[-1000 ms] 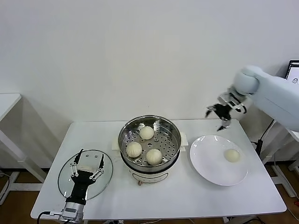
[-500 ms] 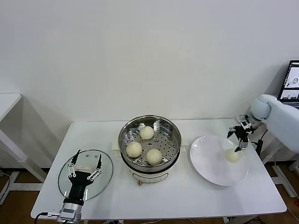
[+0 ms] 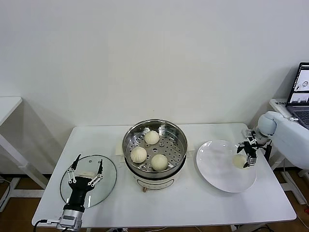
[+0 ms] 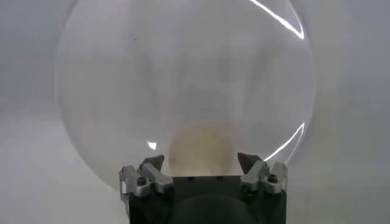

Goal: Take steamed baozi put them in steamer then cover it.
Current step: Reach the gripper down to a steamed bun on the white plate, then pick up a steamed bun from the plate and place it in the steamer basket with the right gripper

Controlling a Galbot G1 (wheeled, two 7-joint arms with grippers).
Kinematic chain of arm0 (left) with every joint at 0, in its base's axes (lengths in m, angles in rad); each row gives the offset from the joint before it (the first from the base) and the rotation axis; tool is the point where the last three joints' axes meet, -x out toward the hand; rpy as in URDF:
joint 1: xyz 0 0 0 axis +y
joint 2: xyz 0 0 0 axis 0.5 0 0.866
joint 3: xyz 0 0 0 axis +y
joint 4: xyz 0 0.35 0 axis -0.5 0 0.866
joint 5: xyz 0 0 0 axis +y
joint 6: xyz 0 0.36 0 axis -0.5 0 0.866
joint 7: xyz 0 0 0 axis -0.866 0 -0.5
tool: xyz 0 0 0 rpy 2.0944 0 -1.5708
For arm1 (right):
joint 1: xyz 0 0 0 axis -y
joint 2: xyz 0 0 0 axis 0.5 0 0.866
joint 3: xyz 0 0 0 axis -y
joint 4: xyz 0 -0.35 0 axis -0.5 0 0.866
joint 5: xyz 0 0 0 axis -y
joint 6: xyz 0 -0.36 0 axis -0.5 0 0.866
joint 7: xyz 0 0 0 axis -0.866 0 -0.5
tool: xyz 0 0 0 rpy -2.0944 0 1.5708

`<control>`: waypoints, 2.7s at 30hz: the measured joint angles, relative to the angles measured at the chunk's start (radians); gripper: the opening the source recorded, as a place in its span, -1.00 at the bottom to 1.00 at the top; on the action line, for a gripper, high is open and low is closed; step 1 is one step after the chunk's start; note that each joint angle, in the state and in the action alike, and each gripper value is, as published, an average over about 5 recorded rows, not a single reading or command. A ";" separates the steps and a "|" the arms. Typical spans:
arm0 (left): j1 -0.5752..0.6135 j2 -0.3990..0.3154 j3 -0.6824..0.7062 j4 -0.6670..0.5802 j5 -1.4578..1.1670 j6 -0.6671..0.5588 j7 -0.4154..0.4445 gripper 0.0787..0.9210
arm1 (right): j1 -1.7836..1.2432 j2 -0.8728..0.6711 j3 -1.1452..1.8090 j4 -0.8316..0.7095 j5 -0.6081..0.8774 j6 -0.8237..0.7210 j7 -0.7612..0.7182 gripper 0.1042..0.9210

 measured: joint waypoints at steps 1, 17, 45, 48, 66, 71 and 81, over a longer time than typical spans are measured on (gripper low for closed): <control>0.000 0.000 -0.001 0.000 0.000 0.000 0.000 0.77 | -0.003 0.002 0.002 -0.003 -0.002 0.000 0.002 0.70; -0.002 0.005 0.001 -0.007 -0.003 0.002 0.000 0.77 | 0.078 -0.022 -0.034 0.056 0.034 -0.015 -0.022 0.33; -0.007 -0.001 0.019 -0.010 0.000 -0.004 0.000 0.77 | 0.626 0.262 -0.495 0.459 0.542 -0.235 -0.063 0.36; -0.009 -0.001 0.019 -0.009 0.000 -0.004 0.000 0.77 | 0.621 0.299 -0.512 0.462 0.547 -0.249 -0.046 0.36; -0.011 0.001 0.015 0.001 -0.001 -0.013 -0.001 0.77 | 0.535 0.438 -0.579 0.391 0.511 -0.271 0.011 0.38; -0.011 0.002 0.013 0.001 -0.001 -0.015 -0.001 0.77 | 0.519 0.459 -0.583 0.373 0.502 -0.271 0.021 0.46; -0.010 0.003 0.011 0.001 0.015 -0.010 -0.013 0.77 | 0.505 0.469 -0.579 0.368 0.491 -0.268 0.030 0.76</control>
